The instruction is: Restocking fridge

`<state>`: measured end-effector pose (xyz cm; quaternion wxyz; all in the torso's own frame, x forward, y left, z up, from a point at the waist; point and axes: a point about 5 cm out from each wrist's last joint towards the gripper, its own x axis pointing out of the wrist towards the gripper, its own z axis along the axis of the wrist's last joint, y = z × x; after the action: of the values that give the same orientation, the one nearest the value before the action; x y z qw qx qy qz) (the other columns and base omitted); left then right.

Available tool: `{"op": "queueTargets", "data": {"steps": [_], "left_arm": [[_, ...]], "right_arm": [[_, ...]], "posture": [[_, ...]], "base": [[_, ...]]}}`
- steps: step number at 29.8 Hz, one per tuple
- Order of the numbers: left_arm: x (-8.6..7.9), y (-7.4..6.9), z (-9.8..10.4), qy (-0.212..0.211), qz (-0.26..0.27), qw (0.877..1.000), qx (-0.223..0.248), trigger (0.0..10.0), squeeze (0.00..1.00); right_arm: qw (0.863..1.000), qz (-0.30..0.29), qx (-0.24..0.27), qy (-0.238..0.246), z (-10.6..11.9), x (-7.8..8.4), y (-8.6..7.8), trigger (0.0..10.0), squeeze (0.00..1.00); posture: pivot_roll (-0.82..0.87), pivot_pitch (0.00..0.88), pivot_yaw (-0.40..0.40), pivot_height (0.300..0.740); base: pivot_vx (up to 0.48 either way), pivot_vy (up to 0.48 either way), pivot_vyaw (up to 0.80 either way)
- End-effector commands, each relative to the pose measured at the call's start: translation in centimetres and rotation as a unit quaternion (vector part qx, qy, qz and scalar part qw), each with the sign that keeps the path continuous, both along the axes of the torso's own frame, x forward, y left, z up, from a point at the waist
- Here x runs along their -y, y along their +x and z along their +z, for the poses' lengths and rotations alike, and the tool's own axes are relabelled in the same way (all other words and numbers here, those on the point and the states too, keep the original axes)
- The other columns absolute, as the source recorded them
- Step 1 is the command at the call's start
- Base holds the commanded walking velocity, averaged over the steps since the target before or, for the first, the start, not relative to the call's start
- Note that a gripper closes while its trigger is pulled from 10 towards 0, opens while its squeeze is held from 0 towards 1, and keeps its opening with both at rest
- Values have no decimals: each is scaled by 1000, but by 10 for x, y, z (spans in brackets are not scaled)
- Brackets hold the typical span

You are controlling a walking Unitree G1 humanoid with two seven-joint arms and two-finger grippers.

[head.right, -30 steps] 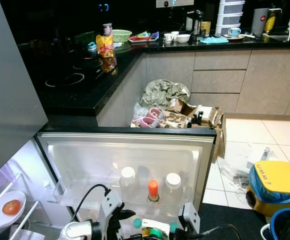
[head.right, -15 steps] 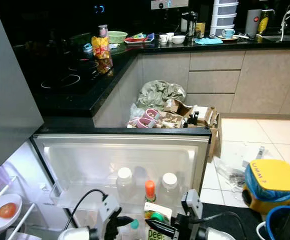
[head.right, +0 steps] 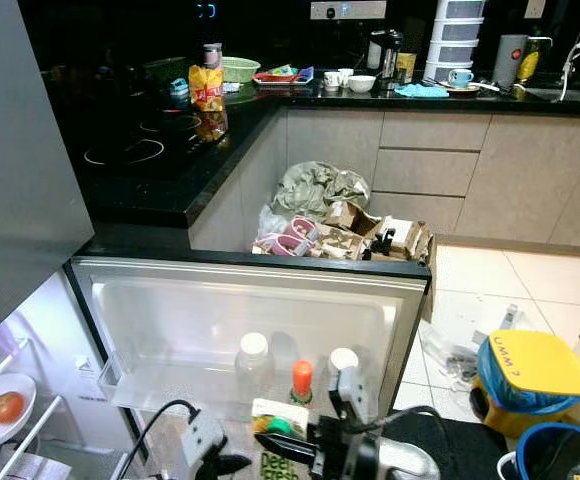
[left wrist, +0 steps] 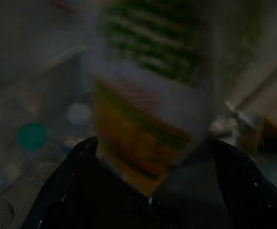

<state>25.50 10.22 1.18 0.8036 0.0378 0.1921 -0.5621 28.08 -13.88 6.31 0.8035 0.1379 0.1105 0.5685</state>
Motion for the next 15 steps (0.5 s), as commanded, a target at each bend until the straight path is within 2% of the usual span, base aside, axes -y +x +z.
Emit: {"op": "queueTargets", "data": {"steps": [1, 3, 4, 8, 12, 15], "left_arm": [[-11, -3, -5, 27, 3, 1000, -8, 10000, 0], [-24, 2, -7, 47, 46, 998, 2, 10000, 0], [-24, 2, -7, 47, 46, 998, 2, 10000, 0], [-56, 6, -13, 103, 136, 985, 4, 10000, 0], [-66, -2, -17, 109, 148, 983, 1, 10000, 0], [-68, -5, -19, 112, 156, 981, 0, 10000, 0]], "right_arm": [[1000, -15, 4, -13, -1, 4, 2, 10000, 0], [999, -20, 5, -35, -5, 6, 1, 10000, 0], [999, -20, 5, -35, -5, 6, 1, 10000, 0], [997, -36, 0, -63, -16, 4, -4, 10000, 0], [997, -34, -10, -64, -24, -2, -11, 10000, 0], [997, -36, -16, -62, -27, -7, -13, 10000, 0]], "posture": [[-57, 57, -11, 740], [-58, 62, -8, 740], [-58, 62, -8, 740], [-58, 62, -10, 740], [-48, 62, -11, 740], [-48, 62, -11, 740]], "base": [[0, 0, 0], [0, 0, 0], [0, 0, 0], [0, 0, 0], [0, 0, 0], [0, 0, 0]]}}
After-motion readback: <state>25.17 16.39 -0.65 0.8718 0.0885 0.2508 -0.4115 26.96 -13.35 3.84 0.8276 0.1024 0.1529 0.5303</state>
